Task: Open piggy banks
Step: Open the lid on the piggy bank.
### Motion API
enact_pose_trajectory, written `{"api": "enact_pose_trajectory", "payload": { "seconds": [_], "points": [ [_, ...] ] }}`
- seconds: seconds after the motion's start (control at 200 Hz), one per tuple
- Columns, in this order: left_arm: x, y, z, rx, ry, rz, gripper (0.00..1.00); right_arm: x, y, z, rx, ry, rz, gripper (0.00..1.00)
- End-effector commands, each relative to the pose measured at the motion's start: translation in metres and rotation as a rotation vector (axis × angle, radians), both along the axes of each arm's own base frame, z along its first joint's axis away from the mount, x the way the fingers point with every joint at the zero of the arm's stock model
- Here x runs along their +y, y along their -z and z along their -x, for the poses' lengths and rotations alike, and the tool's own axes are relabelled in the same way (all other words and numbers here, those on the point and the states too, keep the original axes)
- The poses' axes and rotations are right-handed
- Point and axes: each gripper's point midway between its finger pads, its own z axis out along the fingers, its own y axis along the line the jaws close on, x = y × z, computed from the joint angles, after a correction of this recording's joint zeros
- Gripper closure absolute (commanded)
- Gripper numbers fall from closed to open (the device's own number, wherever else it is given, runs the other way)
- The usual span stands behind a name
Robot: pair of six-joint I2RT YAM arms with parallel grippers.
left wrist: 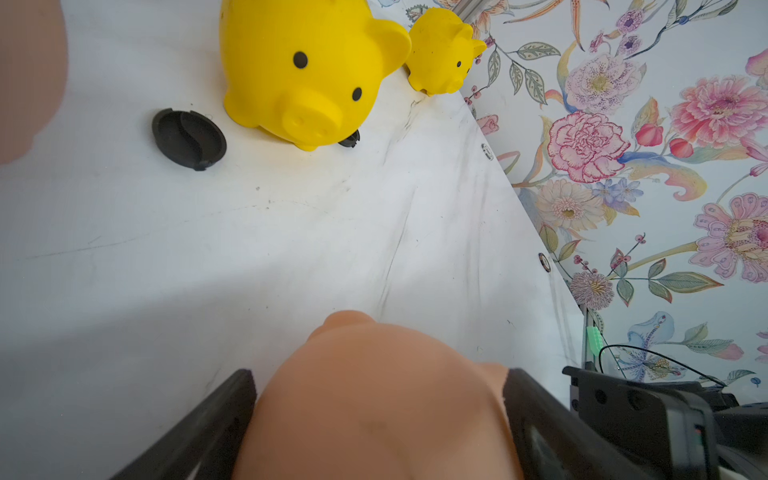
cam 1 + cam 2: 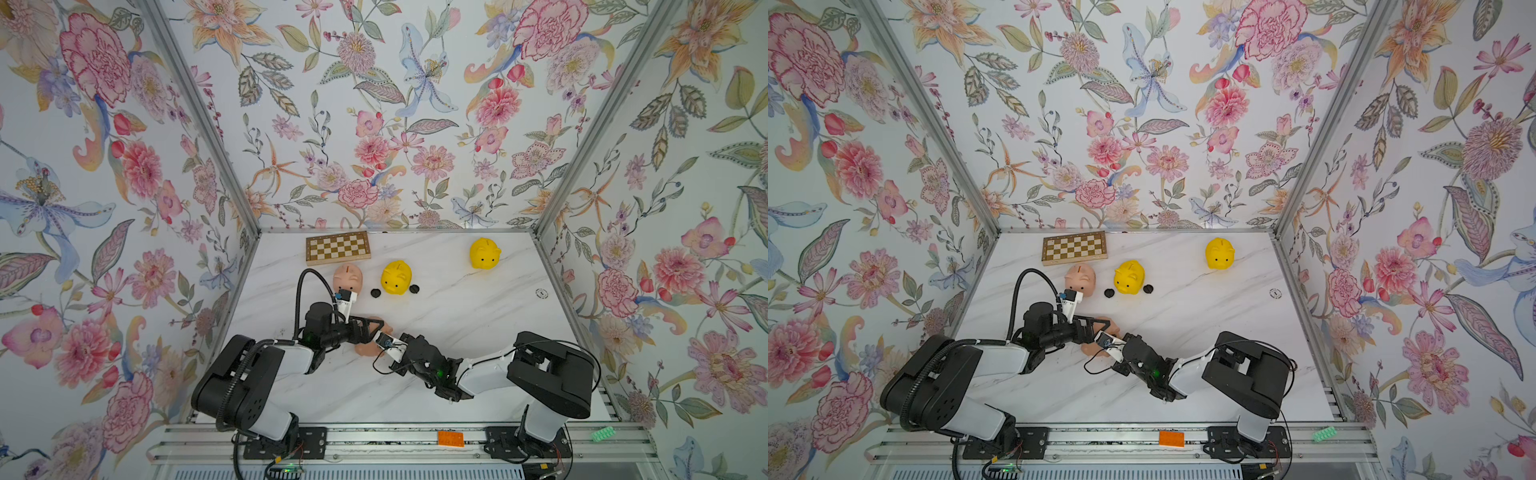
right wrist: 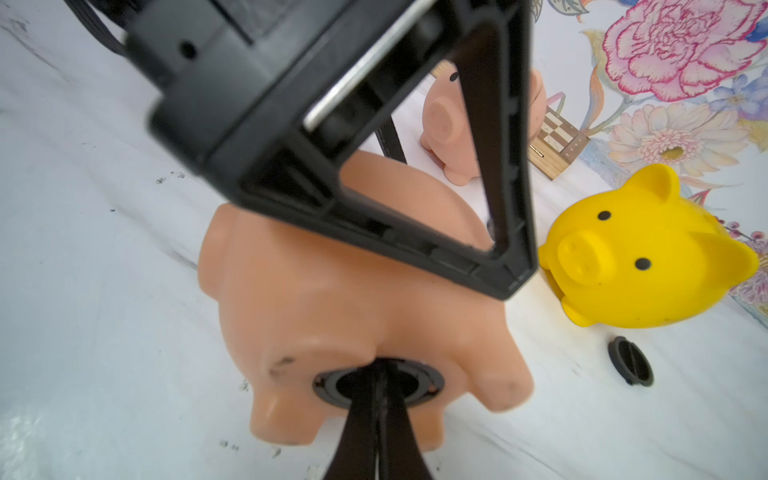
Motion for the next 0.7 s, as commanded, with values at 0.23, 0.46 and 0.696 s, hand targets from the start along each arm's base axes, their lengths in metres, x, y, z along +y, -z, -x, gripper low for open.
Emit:
{"api": "enact_pose_trajectory", "payload": {
  "seconds": [0.23,0.46,0.696],
  "points": [
    [0.011,0.036,0.013,0.131,-0.029,-0.060,0.05,-0.013,-0.004,0.010,-0.033,-0.002,0.009,1.00],
    [0.012,0.046,0.015,0.163,-0.027,-0.068,0.05,-0.016,-0.003,0.012,-0.103,0.000,0.060,1.00],
    [0.012,0.046,0.015,0.164,-0.029,-0.068,0.06,-0.013,-0.002,0.018,-0.164,-0.011,0.107,1.00]
  ]
}}
